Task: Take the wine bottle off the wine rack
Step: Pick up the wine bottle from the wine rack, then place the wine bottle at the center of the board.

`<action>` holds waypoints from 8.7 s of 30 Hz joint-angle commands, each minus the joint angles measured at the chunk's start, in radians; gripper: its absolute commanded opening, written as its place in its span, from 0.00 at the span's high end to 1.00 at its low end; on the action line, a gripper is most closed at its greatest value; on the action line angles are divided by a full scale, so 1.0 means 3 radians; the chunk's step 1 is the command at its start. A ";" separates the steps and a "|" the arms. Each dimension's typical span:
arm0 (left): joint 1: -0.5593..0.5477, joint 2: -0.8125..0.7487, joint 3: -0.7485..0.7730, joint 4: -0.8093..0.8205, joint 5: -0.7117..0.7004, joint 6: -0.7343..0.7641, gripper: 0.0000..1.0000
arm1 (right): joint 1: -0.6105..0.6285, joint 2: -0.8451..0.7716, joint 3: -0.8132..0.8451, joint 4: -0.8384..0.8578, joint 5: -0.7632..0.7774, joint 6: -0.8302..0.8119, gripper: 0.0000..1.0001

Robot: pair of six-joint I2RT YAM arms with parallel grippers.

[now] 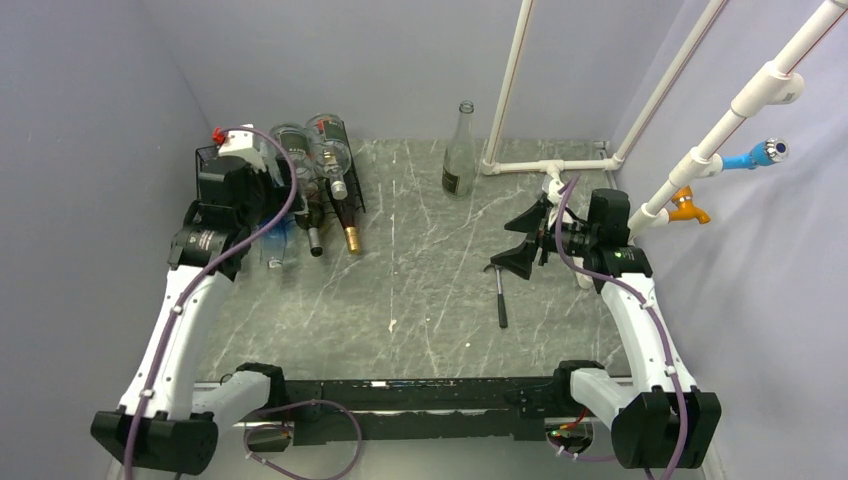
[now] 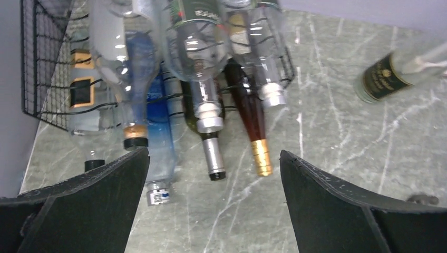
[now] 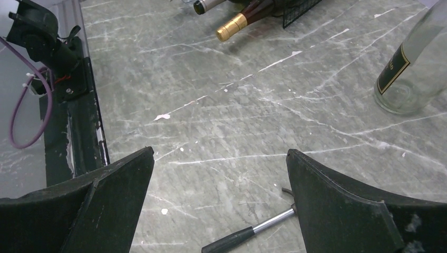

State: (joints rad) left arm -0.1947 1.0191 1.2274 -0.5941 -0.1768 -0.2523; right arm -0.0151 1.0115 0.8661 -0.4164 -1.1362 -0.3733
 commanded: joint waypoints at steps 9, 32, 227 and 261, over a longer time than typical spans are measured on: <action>0.1160 0.0539 -0.0264 0.0566 0.0861 -0.0034 0.00 | -0.0024 0.0065 -0.0043 0.0174 -0.0157 -0.0023 0.00; 0.1413 0.1459 -0.0070 0.0668 0.1101 0.0208 0.01 | -0.0119 0.0172 -0.0085 0.0202 -0.0323 -0.0039 0.00; -0.1937 0.0632 -0.0624 0.1442 0.1319 -0.1050 1.00 | -0.0114 0.0150 -0.0013 -0.0497 -0.0270 -0.1154 0.00; -0.2142 0.1200 -0.0488 0.1132 0.1968 -0.1277 1.00 | 0.1564 0.0900 0.0107 -0.0280 0.1133 -0.2953 0.00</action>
State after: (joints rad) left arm -0.8314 1.4075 0.9874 -0.4900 0.3466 -0.6476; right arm 0.4236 1.2732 0.9379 -0.6415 -0.8227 -1.2659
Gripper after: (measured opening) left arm 0.462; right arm 0.994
